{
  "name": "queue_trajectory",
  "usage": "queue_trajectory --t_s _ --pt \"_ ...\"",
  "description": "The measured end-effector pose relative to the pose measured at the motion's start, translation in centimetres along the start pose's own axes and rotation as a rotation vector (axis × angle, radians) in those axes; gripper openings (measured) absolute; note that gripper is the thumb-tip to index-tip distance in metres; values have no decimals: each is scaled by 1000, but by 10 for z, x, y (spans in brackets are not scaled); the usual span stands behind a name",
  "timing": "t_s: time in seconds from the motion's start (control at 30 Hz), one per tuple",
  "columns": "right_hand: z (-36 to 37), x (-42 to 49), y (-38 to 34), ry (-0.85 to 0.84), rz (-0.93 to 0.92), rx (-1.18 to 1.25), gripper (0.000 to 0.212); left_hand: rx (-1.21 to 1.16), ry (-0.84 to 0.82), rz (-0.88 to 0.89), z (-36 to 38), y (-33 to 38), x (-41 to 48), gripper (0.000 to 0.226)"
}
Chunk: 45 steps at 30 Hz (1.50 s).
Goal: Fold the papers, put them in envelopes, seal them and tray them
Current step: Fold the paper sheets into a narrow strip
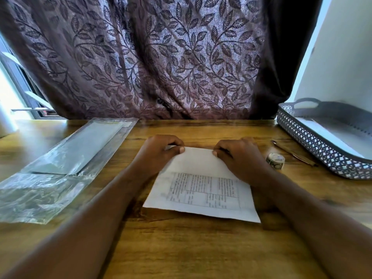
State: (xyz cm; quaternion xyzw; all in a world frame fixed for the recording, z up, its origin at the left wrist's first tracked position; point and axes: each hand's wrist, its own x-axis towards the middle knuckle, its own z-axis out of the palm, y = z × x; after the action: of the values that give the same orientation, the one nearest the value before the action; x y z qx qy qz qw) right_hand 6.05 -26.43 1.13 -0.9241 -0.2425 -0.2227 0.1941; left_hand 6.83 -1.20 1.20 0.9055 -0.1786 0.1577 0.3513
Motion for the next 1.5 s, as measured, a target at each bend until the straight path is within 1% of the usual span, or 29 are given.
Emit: queue_trajectory --t_s 0.1,0.2,0.3,0.37,0.47,0.53,0.6,0.67,0.73,0.8,0.93,1.03,1.1,1.23,1.3,1.4,1.47,1.5 --pt "-9 2 11 -72 126 51 15 -55 47 -15 -5 -13 0 4" --pt "-13 2 18 -65 215 107 11 -29 94 -43 -5 -19 -1 5" --pt "-9 1 20 -59 278 232 9 102 115 -23 -6 -18 -1 6" --pt "-5 1 18 -55 302 305 8 217 162 31 -8 -14 -2 7" --pt "-3 1 13 -31 323 394 8 318 215 140 -6 -1 -2 10" --pt "-2 1 7 -18 302 401 7 365 167 197 1 11 -3 12" --pt "0 0 1 -10 255 389 6 369 104 257 10 23 -4 13" --pt "1 -1 -6 -6 210 388 4 356 76 284 17 33 -6 12" --pt "-1 -1 -8 -7 184 391 6 320 70 242 18 35 -6 10" --pt "-4 -1 -6 -7 184 385 10 298 70 153 13 30 -4 10" --pt "-7 -1 8 19 253 378 10 283 84 16 0 17 -2 11" --pt "-8 0 17 48 297 386 12 253 124 -129 -9 6 -2 9" --pt "-10 1 20 75 321 381 11 188 136 -202 -14 -4 -1 9" --pt "-9 1 22 129 369 407 5 -37 184 -305 -20 -18 -2 5" --pt "-9 0 22 142 417 493 1 -131 218 -335 -19 -18 -3 8" --pt "-10 0 23 90 502 744 22 -309 269 -377 -17 -14 -2 9" --pt "-11 0 24 33 509 781 30 -372 295 -397 -18 -15 -1 3" --pt "-11 0 25 20 509 794 29 -402 288 -404 -19 -15 -2 6"
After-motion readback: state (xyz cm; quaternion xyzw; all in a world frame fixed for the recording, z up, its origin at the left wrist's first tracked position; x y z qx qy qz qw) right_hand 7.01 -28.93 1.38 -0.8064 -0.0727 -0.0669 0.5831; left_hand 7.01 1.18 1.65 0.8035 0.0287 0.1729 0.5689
